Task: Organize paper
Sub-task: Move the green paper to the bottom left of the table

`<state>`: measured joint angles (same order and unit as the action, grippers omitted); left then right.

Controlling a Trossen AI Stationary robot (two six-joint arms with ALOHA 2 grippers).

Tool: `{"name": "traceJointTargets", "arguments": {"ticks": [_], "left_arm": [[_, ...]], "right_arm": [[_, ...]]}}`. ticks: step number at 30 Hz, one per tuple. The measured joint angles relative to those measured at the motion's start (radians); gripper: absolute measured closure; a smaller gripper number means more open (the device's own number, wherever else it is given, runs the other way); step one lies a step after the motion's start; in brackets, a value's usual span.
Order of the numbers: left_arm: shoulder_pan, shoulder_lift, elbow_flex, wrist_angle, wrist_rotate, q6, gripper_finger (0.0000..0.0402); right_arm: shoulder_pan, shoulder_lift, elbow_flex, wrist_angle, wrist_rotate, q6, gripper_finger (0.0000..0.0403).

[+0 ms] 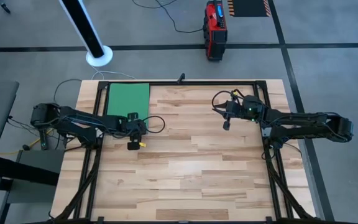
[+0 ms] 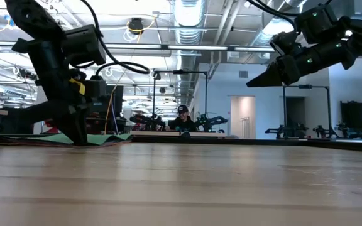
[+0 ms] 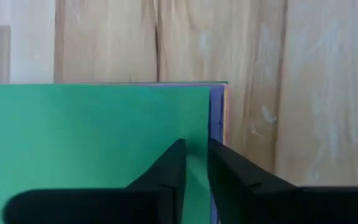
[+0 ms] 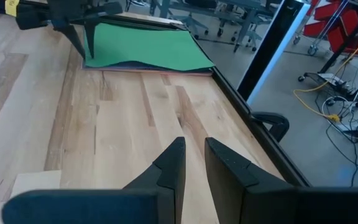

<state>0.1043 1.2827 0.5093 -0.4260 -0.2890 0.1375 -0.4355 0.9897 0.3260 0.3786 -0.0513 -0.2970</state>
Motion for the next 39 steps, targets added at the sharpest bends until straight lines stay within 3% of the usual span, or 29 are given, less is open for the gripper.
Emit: {"name": "traceJointTargets", "arguments": {"ticks": [4, 12, 23, 29, 34, 39], "left_arm": [[0.0, 0.0, 0.063, -0.064, 0.037, -0.008, 0.0395], [-0.028, -0.001, 0.173, -0.165, 0.172, -0.031, 0.0401], [-0.162, -0.001, 0.197, -0.152, 0.473, -0.223, 0.0401], [-0.27, 0.011, 0.197, -0.139, 0.51, -0.341, 0.0401], [-0.376, 0.013, 0.167, 0.004, 0.522, -0.482, 0.0401], [-0.477, 0.013, 0.158, 0.043, 0.46, -0.655, 0.0401]], "right_arm": [[0.0, 0.0, 0.0, 0.0, 0.0, 0.0, 0.0344], [0.003, 0.0, 0.0, -0.001, 0.0, 0.008, 0.0344], [0.003, 0.0, 0.0, -0.002, 0.0, 0.01, 0.0344], [0.003, 0.0, 0.0, -0.001, 0.0, 0.008, 0.0344], [0.003, 0.0, 0.0, -0.001, 0.0, 0.001, 0.0344], [0.006, 0.0, 0.0, -0.017, 0.0, 0.008, 0.0344]]}}
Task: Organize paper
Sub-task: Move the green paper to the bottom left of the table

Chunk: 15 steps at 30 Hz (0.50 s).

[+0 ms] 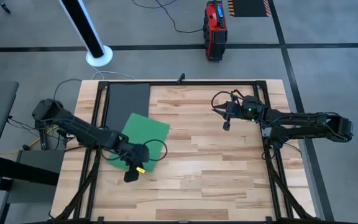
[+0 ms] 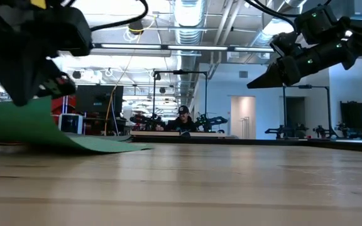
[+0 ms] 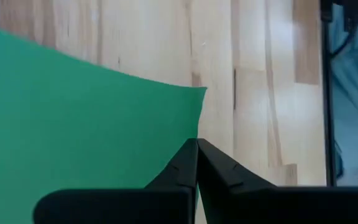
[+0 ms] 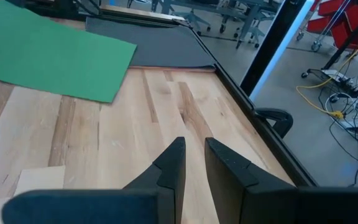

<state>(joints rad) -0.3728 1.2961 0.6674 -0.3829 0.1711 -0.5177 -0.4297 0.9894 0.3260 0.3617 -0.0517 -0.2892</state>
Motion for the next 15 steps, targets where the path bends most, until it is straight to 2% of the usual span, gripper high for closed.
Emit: {"name": "traceJointTargets", "arguments": {"ticks": [8, 15], "left_arm": [[-0.165, 0.0, -0.001, 0.122, -0.145, -0.262, 0.0401], [-0.273, 0.0, -0.001, 0.151, -0.289, -0.428, 0.0401]], "right_arm": [[0.03, 0.0, 0.0, -0.006, -0.001, 0.0, 0.0344], [0.055, 0.0, 0.0, -0.006, -0.003, 0.002, 0.0344]]}}
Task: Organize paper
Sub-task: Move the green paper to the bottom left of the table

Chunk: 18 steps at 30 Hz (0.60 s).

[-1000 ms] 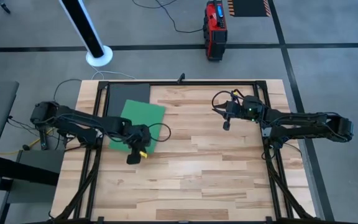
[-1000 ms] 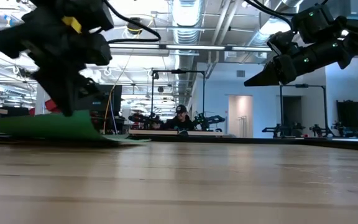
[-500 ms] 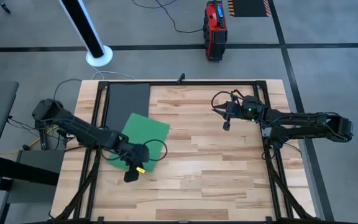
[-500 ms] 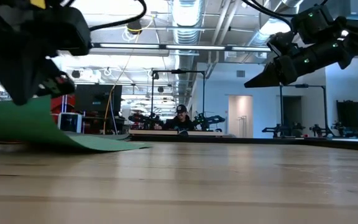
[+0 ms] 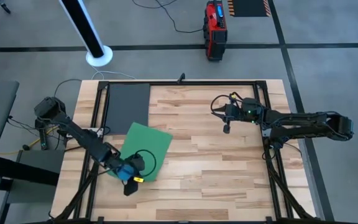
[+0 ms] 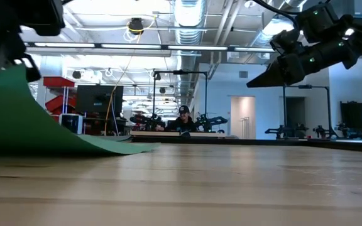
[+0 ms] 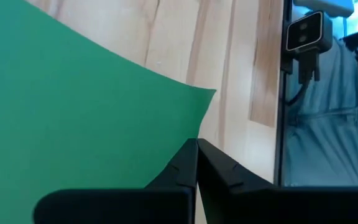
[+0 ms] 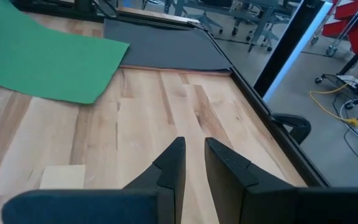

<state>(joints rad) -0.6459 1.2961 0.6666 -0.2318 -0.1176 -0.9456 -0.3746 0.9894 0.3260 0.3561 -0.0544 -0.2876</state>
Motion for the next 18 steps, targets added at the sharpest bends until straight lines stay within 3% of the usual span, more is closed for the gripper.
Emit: {"name": "traceJointTargets", "arguments": {"ticks": [10, 18], "left_arm": [[-0.083, 0.068, 0.0, 0.021, -0.057, -0.117, 0.0401], [-0.114, 0.258, -0.001, 0.302, 0.011, -0.178, 0.0401]], "right_arm": [[0.013, 0.0, 0.0, 0.001, -0.002, -0.002, 0.0344], [0.014, 0.0, 0.0, -0.008, -0.002, -0.004, 0.0344]]}}
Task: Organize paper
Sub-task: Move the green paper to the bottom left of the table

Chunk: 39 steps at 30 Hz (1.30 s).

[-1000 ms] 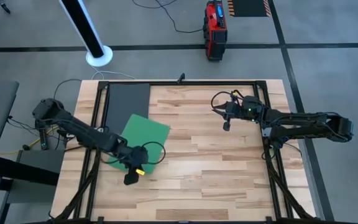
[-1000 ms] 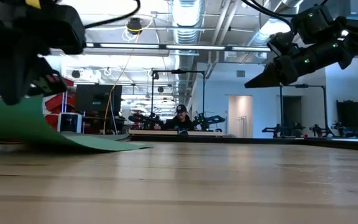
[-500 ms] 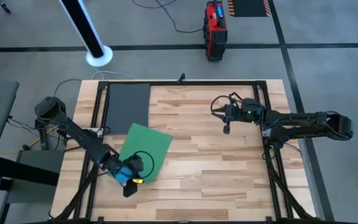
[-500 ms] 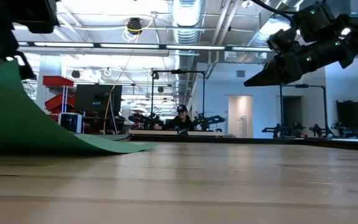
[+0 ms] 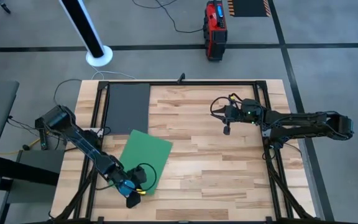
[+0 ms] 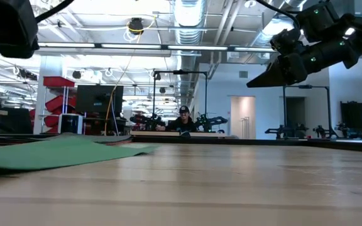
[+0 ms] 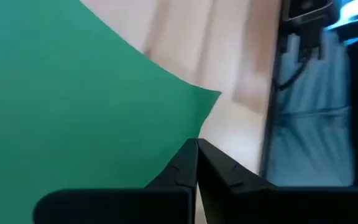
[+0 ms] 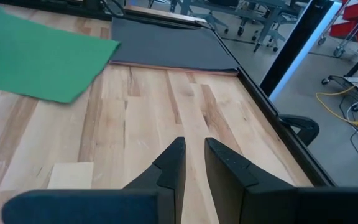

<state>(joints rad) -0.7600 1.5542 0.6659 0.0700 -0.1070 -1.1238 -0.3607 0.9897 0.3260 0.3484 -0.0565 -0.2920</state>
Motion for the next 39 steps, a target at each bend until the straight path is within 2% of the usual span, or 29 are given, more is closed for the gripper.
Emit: {"name": "traceJointTargets", "arguments": {"ticks": [3, 11, 20, 23, 31, 34, 39], "left_arm": [[-0.017, 0.044, 0.023, 0.064, 0.012, -0.023, 0.0401], [-0.033, 0.067, 0.109, 0.04, 0.016, -0.021, 0.0401], [-0.031, 0.064, 0.282, -0.273, 0.043, 0.041, 0.0401], [-0.031, 0.064, 0.313, -0.293, 0.05, 0.083, 0.0401], [-0.031, 0.064, 0.335, -0.294, 0.05, 0.079, 0.0401], [-0.031, 0.064, 0.335, -0.299, 0.049, 0.076, 0.0389], [-0.03, 0.065, 0.333, -0.3, 0.036, 0.021, 0.0341]], "right_arm": [[0.0, 0.0, 0.0, 0.0, 0.0, -0.005, 0.0344], [-0.001, 0.0, 0.0, 0.004, 0.0, -0.029, 0.0344], [-0.002, 0.0, 0.0, 0.005, 0.0, -0.032, 0.0344], [-0.002, 0.0, 0.0, 0.004, 0.0, -0.032, 0.0344], [-0.002, 0.0, 0.0, 0.005, 0.0, -0.031, 0.0344], [-0.002, 0.0, 0.0, 0.004, 0.0, -0.031, 0.0344], [-0.002, 0.0, 0.0, 0.005, 0.0, -0.032, 0.0344]]}}
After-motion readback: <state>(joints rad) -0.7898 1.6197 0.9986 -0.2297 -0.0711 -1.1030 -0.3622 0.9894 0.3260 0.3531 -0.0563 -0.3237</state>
